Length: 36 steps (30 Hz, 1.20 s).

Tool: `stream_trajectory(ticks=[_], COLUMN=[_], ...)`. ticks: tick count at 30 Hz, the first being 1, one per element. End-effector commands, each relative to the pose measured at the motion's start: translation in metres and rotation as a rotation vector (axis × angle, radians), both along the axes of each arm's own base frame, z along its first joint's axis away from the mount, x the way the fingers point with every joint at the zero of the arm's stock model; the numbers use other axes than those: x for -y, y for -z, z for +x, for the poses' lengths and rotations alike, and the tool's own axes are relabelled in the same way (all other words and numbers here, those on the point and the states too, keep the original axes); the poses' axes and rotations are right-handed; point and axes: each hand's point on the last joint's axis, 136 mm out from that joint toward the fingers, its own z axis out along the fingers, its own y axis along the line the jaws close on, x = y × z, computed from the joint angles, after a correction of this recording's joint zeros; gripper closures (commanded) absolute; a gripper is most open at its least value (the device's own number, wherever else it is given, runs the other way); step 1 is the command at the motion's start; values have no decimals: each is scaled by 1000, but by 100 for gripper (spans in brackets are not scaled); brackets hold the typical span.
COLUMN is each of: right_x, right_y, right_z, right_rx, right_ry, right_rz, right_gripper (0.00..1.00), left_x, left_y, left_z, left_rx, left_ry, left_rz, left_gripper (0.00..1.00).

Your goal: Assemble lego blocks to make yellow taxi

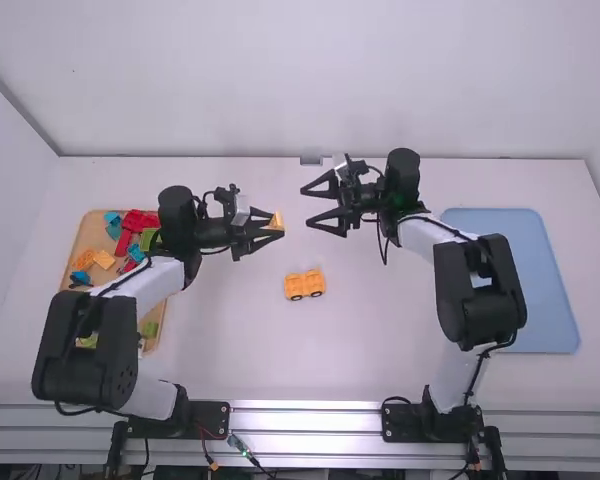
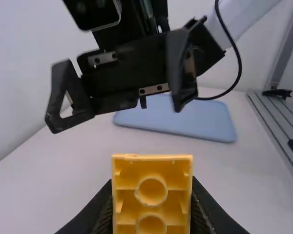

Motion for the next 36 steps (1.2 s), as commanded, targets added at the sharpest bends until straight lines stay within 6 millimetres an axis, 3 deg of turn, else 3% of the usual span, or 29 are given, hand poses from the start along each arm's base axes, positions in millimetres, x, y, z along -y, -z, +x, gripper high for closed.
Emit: stream_trajectory(ticks=[1, 12, 20, 23, 29, 36], right_x=[-8, -23, -35, -39, -33, -36], right_y=[-7, -8, -7, -6, -5, -4], right_z=[-9, -7, -4, -1, 4, 1], right_rx=[20, 30, 37, 35, 24, 40], right_ry=[-64, -27, 11, 37, 53, 44], right_rz=[7, 9, 8, 7, 1, 4], right_gripper=[5, 19, 17, 19, 25, 41], left_x=[5, 6, 12, 14, 14, 14], left_y=[5, -1, -5, -3, -9, -12], left_z=[0, 11, 12, 23, 23, 24], left_rx=[-84, -82, -62, -108, -74, -70], left_ry=[33, 53, 55, -21, -18, -20], left_rz=[-30, -53, -53, -60, -66, -74], left_gripper=[94, 98, 98, 98, 98, 98])
